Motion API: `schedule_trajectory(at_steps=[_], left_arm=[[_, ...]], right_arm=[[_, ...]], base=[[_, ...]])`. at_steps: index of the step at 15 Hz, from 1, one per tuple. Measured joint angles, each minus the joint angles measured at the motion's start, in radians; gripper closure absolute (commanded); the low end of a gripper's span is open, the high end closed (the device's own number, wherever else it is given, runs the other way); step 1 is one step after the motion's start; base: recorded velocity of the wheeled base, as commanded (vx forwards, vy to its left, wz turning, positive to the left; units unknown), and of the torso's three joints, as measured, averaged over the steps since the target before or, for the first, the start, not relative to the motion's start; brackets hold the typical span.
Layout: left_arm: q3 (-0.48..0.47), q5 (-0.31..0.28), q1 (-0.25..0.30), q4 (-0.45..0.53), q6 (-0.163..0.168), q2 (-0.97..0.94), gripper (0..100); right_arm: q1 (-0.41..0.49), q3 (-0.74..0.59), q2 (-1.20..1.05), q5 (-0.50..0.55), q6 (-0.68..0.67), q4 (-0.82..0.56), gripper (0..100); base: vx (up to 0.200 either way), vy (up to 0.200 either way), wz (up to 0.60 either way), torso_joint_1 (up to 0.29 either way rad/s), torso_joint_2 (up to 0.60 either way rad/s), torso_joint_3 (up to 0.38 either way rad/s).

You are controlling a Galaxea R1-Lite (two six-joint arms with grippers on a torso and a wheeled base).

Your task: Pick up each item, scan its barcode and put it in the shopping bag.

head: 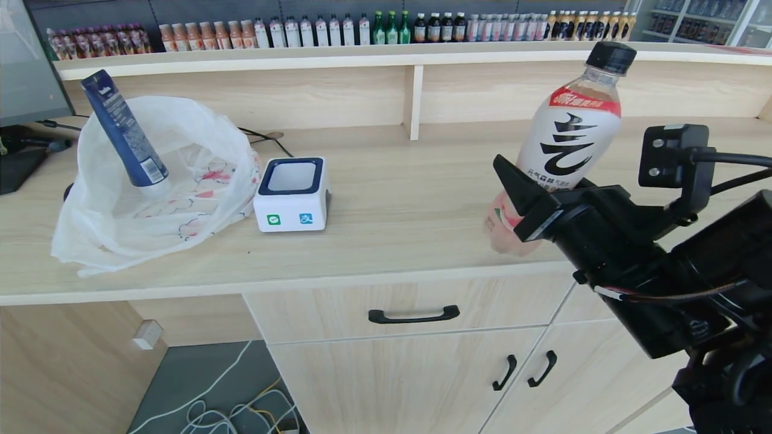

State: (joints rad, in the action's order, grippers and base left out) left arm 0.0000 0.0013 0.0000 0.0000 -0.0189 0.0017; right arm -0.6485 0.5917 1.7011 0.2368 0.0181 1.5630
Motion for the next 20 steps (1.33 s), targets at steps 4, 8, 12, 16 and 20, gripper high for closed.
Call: schedule_trajectory(at_steps=[4, 8, 12, 16, 20], left_arm=[[0.000, 0.000, 0.002, 0.000, 0.000, 0.000, 0], [0.000, 0.000, 0.001, 0.000, -0.001, 0.000, 0], [0.000, 0.000, 0.001, 0.000, -0.003, 0.000, 0], [0.000, 0.000, 0.001, 0.000, 0.001, 0.000, 0], [0.000, 0.000, 0.001, 0.000, 0.002, 0.000, 0]], right_arm=[[0.019, -0.011, -0.005, 0.000, 0.000, 0.005, 100], [0.021, -0.006, 0.003, -0.002, 0.003, 0.006, 100], [0.018, -0.006, 0.013, -0.002, 0.007, 0.007, 100], [0.016, 0.000, 0.026, -0.002, 0.017, 0.007, 100], [0.019, 0.017, 0.028, -0.006, 0.011, 0.009, 100]], base=[[0.000, 0.200, 0.00, 0.000, 0.00, 0.004], [0.000, 0.200, 0.00, 0.001, 0.00, 0.002], [0.000, 0.200, 0.00, 0.002, 0.00, 0.001], [0.000, 0.100, 0.00, 0.001, 0.00, 0.000], [0.000, 0.000, 0.00, 0.000, 0.00, 0.000]])
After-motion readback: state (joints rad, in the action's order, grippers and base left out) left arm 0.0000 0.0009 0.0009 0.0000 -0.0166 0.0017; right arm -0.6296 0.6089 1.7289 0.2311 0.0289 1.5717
